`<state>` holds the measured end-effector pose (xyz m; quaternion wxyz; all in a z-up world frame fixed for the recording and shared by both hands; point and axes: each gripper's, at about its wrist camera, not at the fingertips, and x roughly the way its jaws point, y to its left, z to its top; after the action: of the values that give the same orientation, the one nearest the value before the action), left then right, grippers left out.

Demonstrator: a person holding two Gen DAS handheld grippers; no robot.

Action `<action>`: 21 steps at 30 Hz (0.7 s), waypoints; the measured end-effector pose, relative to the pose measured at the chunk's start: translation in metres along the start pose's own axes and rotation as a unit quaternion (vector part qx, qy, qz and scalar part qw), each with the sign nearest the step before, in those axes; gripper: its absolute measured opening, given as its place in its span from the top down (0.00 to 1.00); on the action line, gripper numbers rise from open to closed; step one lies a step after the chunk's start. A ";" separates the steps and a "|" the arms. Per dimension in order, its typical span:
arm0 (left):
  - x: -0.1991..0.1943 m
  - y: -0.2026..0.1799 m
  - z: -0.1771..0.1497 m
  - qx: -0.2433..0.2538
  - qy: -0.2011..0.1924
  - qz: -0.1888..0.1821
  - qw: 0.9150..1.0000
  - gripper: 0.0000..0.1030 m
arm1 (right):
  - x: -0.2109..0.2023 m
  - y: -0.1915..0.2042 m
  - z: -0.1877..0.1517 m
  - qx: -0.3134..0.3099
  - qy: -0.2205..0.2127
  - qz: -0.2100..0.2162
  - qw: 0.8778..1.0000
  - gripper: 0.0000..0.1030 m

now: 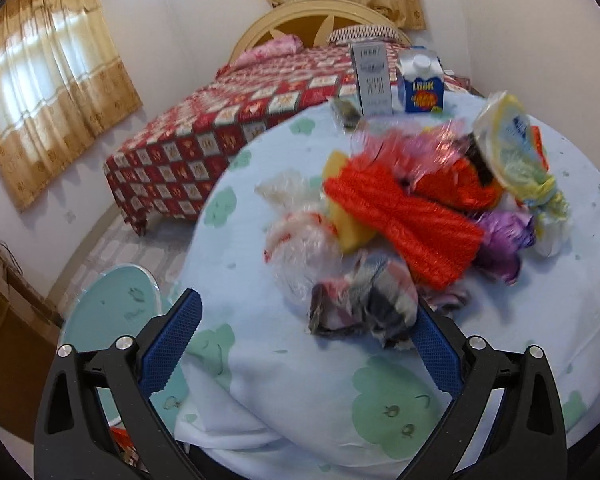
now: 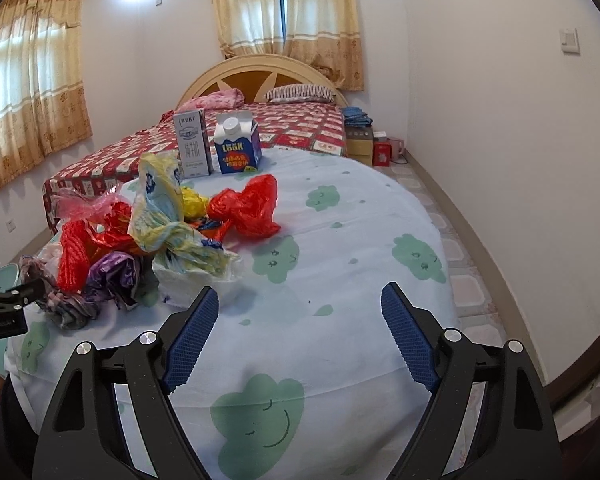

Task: Collect trash
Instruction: 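Grasp the plaid bag with the left tool while the right tool grasps the yellow-white bag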

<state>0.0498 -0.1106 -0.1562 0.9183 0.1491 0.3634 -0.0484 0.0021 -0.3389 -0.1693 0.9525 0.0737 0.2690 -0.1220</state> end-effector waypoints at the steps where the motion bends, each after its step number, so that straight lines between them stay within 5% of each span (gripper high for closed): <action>1: 0.004 0.002 -0.002 -0.005 0.006 -0.012 1.000 0.24 | 0.001 0.000 0.000 0.000 0.002 0.002 1.000 0.20; 3: 0.009 0.005 -0.004 -0.012 0.018 -0.041 0.999 0.46 | 0.002 0.004 -0.002 -0.006 0.003 0.006 1.000 0.20; 6: 0.012 0.004 -0.003 -0.016 0.025 -0.094 0.995 0.98 | 0.001 0.008 -0.002 -0.012 0.005 0.014 1.000 0.20; 17: -0.036 0.017 0.007 -0.001 -0.030 -0.108 0.994 0.99 | 0.017 0.037 0.025 -0.040 0.017 0.048 0.998 0.25; 21: -0.051 0.035 0.012 -0.005 -0.051 -0.093 0.994 0.99 | 0.048 0.044 0.032 -0.047 0.068 0.052 0.995 0.31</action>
<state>0.0271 -0.0824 -0.1046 0.9280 0.1074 0.3283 -0.1394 0.0698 -0.3127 -0.1642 0.9397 0.0512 0.3339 -0.0540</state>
